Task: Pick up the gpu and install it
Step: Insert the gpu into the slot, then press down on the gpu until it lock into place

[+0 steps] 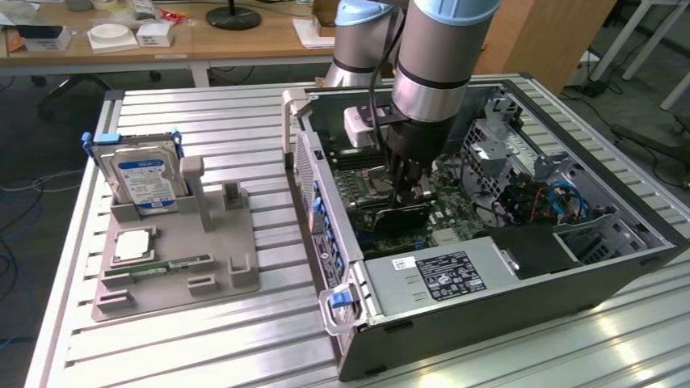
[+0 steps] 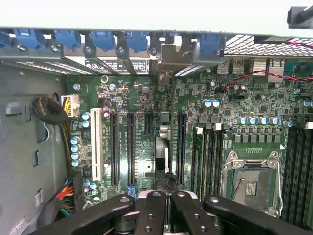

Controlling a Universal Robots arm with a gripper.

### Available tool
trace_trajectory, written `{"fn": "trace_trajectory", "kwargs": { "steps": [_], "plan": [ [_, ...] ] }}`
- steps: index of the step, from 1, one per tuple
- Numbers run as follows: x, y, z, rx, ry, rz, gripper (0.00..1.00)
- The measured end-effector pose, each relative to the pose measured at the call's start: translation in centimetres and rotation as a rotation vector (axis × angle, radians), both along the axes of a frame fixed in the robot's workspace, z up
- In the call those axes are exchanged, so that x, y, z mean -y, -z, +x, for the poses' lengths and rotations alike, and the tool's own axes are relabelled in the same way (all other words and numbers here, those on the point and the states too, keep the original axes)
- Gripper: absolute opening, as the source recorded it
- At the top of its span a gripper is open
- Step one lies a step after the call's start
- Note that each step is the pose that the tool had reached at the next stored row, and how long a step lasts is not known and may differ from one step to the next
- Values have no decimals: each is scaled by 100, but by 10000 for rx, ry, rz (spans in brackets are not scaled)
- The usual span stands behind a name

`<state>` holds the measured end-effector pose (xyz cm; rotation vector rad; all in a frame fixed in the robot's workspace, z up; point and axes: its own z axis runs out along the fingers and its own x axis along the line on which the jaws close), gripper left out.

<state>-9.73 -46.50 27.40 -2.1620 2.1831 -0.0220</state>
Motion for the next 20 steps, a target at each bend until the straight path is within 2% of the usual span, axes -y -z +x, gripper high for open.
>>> {"fn": "trace_trajectory", "kwargs": {
  "steps": [1, 18, 20],
  "plan": [
    [0, 0, 0, 0, 0, 0, 10],
    [0, 0, 0, 1, 0, 0, 10],
    [0, 1, -46, -1, 1, -1, 10]
  ]
}}
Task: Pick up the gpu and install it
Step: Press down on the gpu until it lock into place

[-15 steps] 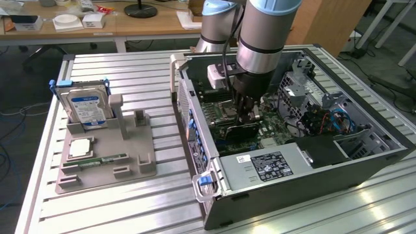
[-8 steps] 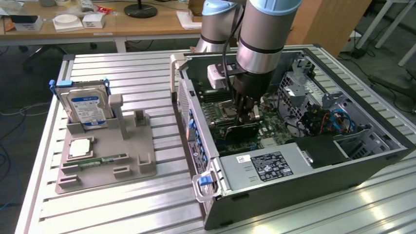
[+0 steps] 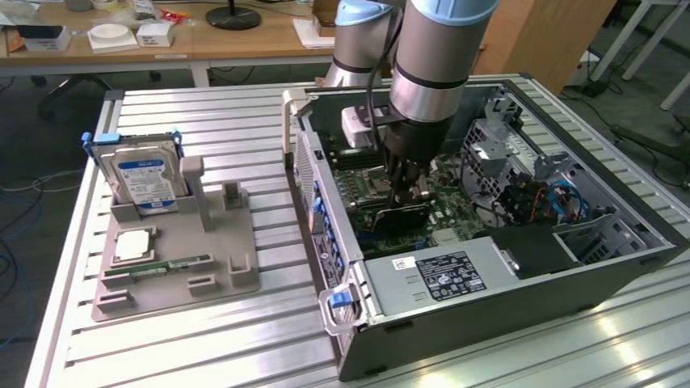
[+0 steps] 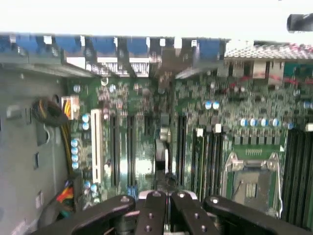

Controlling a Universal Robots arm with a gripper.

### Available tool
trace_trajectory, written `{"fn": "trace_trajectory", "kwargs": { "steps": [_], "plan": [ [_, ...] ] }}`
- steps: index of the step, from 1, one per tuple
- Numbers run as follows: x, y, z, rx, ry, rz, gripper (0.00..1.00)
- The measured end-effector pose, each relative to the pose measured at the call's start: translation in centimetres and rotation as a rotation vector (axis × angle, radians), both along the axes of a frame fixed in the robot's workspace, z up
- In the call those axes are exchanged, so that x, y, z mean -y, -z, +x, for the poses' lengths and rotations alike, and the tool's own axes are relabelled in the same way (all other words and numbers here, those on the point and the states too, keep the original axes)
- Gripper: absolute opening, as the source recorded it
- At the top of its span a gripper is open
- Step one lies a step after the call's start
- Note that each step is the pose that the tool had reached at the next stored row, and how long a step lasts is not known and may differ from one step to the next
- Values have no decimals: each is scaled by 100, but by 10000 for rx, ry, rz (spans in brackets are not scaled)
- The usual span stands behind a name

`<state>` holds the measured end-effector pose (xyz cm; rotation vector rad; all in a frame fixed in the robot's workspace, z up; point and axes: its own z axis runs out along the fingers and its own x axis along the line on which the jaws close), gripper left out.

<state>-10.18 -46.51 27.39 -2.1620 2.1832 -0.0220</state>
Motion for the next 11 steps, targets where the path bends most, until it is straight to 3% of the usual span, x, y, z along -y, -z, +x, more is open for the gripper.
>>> {"fn": "trace_trajectory", "kwargs": {
  "steps": [5, 9, 11],
  "plan": [
    [-1, 4, -113, -5, -1, -8, 10],
    [0, -38, -121, -181, 0, -37, 10],
    [-1, -85, -121, -232, -1, -38, 10]
  ]
}}
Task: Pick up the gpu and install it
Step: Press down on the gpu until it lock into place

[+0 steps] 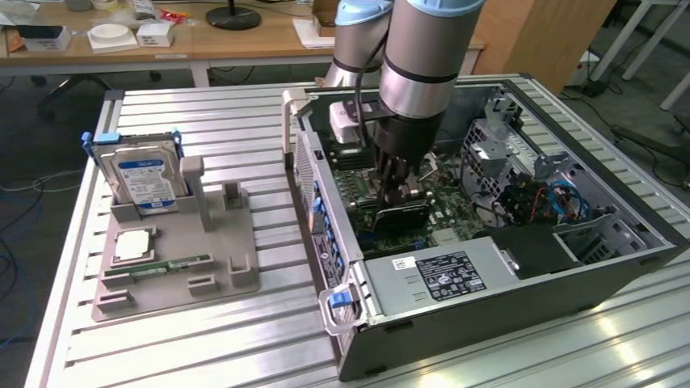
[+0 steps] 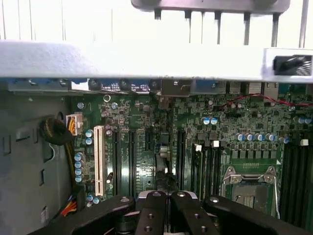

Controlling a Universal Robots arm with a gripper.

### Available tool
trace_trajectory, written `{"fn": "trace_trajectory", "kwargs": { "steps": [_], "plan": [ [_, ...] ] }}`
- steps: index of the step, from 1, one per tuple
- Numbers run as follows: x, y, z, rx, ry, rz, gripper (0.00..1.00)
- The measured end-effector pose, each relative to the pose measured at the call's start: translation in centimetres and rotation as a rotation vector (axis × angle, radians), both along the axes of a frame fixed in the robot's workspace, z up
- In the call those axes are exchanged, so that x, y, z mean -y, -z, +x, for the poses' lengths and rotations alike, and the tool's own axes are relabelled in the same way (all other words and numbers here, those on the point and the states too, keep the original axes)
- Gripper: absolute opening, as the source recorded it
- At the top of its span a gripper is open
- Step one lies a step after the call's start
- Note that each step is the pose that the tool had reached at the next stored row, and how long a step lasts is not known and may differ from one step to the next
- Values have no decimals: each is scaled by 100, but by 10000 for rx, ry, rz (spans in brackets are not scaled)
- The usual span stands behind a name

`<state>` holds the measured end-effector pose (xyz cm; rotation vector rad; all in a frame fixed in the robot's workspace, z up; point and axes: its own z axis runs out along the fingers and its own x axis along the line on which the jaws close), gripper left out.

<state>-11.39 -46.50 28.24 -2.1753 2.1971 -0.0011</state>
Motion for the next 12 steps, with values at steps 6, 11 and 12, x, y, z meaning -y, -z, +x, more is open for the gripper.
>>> {"fn": "trace_trajectory", "kwargs": {
  "steps": [6, 11, 12],
  "plan": [
    [-1, -148, -26, -11, -1, -19, 10],
    [-2, -158, -180, -11, -1, -80, 10],
    [-4, -159, -199, -11, -2, -90, 10]
  ]
}}
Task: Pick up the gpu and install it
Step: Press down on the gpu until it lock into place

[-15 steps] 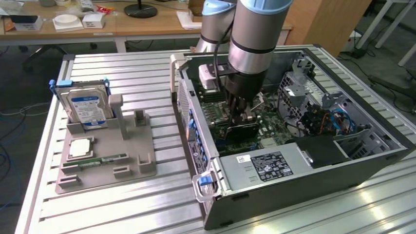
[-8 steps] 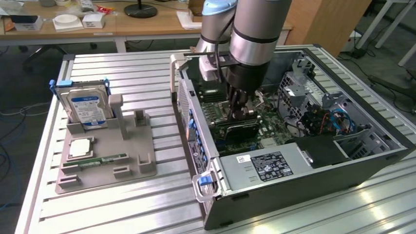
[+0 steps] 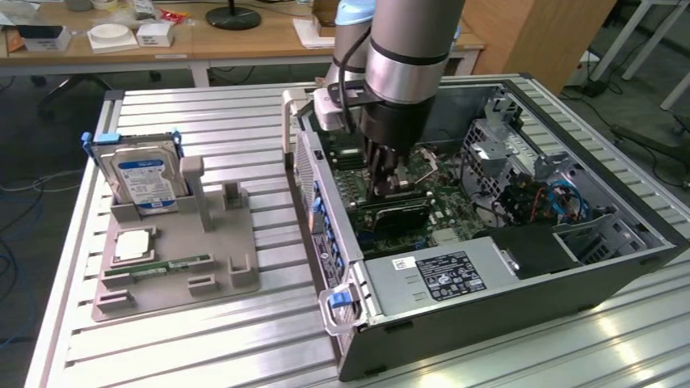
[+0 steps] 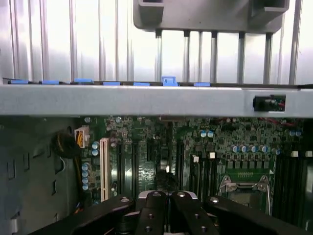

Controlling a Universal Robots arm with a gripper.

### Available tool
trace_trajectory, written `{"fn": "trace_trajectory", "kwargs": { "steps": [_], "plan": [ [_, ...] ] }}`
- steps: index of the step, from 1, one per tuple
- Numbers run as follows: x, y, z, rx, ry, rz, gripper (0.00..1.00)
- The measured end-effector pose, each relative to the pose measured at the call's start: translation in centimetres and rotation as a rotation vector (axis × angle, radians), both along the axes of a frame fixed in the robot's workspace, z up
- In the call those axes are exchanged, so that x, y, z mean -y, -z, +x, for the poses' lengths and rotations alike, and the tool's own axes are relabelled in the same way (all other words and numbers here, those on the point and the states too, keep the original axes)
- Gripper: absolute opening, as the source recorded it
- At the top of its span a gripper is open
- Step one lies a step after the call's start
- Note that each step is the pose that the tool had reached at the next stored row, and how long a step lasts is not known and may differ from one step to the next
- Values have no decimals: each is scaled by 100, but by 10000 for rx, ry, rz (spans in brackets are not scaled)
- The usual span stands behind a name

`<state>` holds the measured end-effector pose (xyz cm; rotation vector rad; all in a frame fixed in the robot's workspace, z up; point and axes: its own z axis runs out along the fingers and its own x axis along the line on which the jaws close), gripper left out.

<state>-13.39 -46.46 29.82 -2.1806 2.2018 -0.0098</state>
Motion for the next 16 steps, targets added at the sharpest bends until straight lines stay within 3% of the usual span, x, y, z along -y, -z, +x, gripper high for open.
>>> {"fn": "trace_trajectory", "kwargs": {
  "steps": [7, 9, 16],
  "plan": [
    [-21, -1, -149, -1, 0, -122, 10],
    [-47, -4, -171, 0, 1, -167, 10],
    [-84, 15, -263, 0, -1, -175, 10]
  ]
}}
